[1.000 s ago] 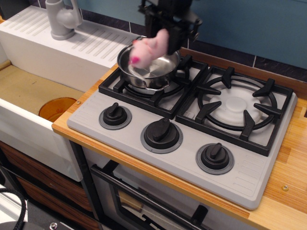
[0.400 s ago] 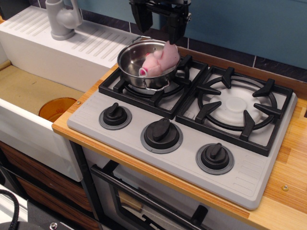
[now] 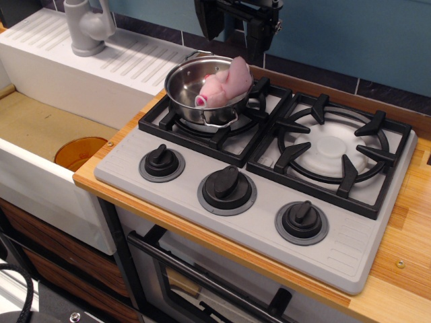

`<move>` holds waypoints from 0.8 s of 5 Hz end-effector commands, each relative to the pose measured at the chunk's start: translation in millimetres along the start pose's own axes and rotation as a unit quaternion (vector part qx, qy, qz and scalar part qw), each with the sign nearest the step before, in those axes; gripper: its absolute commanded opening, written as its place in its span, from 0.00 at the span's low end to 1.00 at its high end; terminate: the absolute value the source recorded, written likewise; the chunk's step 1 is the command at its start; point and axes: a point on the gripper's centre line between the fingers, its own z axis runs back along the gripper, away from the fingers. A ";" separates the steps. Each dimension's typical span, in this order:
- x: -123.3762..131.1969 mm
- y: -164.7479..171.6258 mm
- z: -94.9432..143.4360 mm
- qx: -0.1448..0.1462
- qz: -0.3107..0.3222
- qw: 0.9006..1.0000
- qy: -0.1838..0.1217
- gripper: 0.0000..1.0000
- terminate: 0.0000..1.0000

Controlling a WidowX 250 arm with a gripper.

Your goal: Put pan on stove and put stuffedpig in pan

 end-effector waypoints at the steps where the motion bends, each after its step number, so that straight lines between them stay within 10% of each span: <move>1: 9.7 0.7 27.8 0.023 -0.010 0.999 -0.031 1.00 0.00; 4: 8.6 3.1 23.2 0.013 -0.009 1.000 -0.018 1.00 0.00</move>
